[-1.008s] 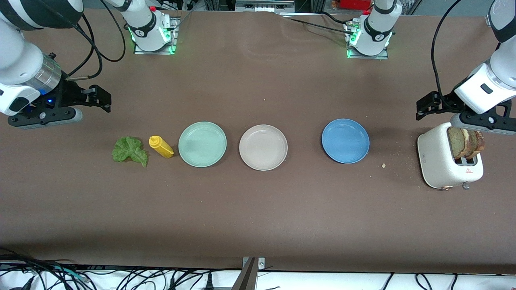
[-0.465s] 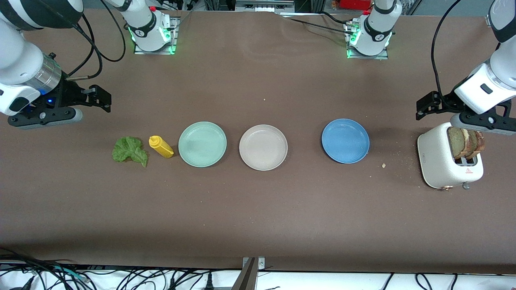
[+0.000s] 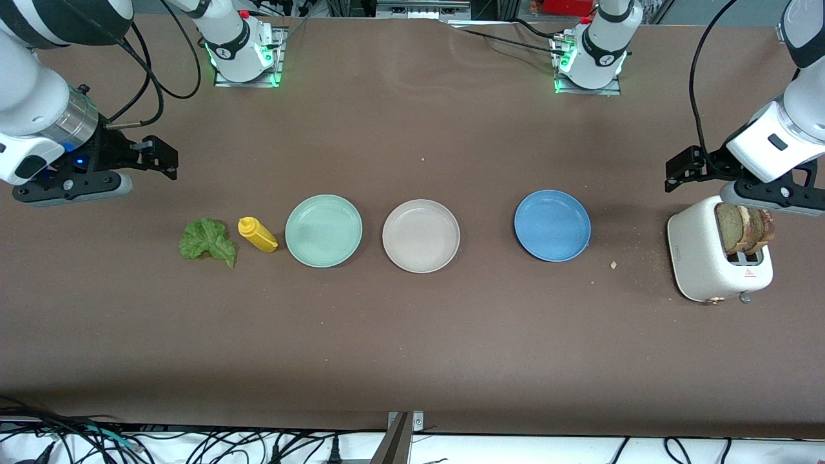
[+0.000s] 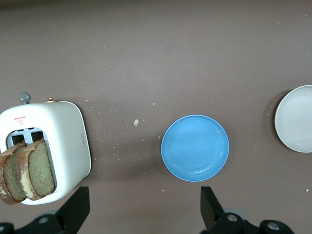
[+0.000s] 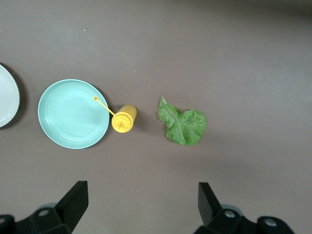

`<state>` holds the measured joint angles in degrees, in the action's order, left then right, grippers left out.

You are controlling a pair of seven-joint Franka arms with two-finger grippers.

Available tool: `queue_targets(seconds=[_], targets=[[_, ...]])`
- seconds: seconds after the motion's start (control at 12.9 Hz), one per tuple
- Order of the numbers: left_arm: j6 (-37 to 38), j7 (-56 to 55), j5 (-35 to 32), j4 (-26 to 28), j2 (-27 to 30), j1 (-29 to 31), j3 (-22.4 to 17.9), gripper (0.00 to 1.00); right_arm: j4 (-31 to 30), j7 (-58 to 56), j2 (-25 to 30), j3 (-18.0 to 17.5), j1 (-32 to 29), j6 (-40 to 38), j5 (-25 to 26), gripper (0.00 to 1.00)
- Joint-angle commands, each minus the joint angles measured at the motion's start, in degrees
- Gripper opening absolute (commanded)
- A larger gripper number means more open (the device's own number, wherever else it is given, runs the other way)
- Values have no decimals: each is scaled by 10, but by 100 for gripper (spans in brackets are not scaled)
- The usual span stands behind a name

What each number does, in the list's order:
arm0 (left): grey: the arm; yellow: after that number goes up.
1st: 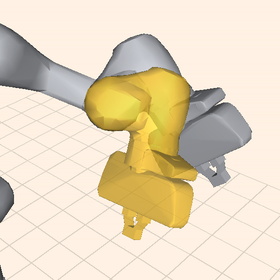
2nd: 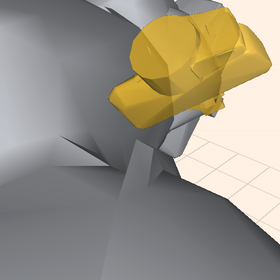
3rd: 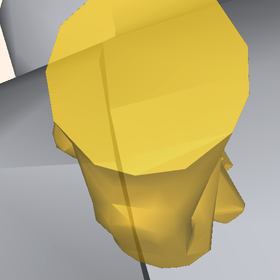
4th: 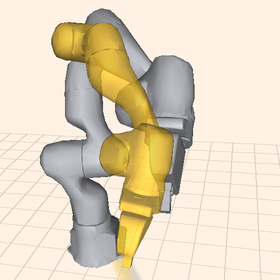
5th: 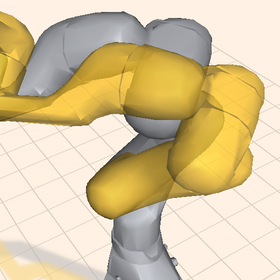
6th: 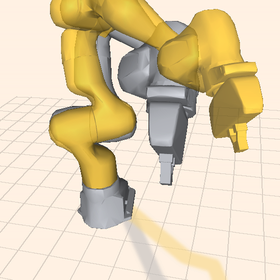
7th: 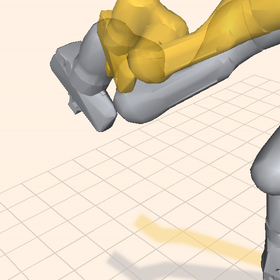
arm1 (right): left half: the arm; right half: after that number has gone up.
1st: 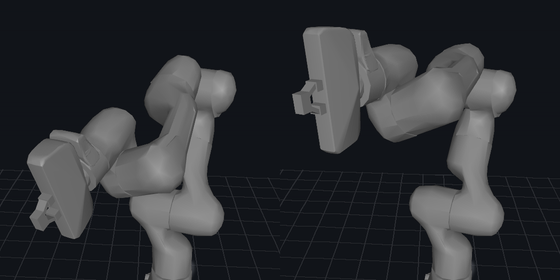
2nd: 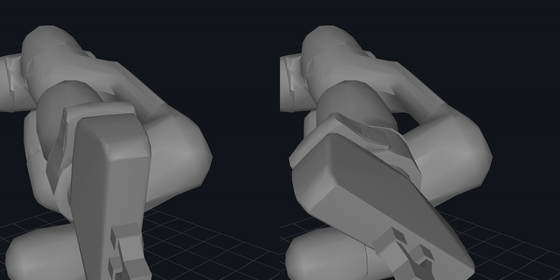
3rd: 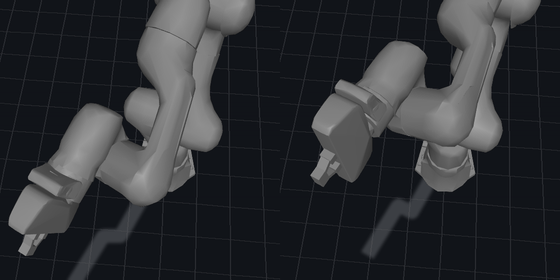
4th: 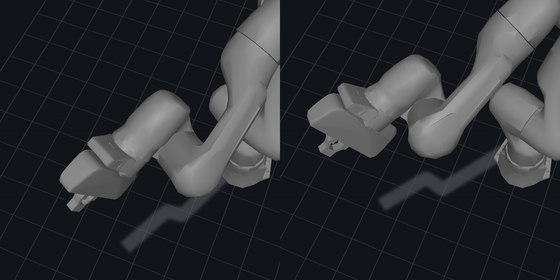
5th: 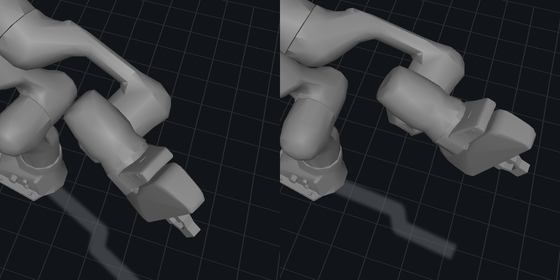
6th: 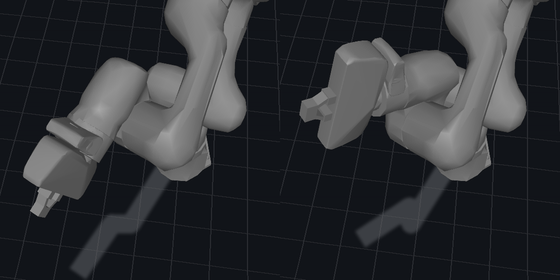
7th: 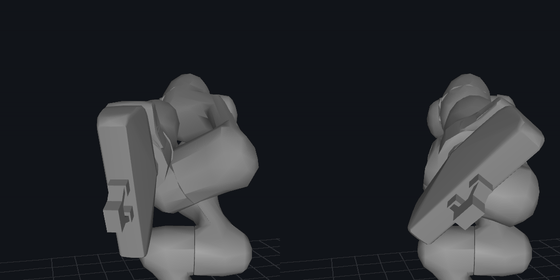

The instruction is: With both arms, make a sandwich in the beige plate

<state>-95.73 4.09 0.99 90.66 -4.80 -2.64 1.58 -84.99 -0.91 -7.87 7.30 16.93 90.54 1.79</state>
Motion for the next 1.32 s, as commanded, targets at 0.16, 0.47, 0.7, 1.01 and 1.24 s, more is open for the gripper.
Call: queue_targets(seconds=[0.16, 0.47, 0.7, 1.01, 1.24], targets=[[12, -1, -13, -12, -25, 16, 2, 100, 2, -6, 5, 3, 2, -6, -10, 100], [6, 5, -63, -17, -63, 38, 0, 100, 2, -6, 6, 3, 2, -7, -11, 100], [-14, 7, -85, -11, -91, 96, 0, 100, 2, -6, 5, 3, 2, -7, -11, 100], [-55, 40, -85, 3, -124, 148, 1, 100, 2, -5, 6, 1, 3, -6, -11, 100], [-92, 43, -85, 61, -107, 153, 1, 100, 2, -6, 6, 2, 3, -7, -11, 100]])
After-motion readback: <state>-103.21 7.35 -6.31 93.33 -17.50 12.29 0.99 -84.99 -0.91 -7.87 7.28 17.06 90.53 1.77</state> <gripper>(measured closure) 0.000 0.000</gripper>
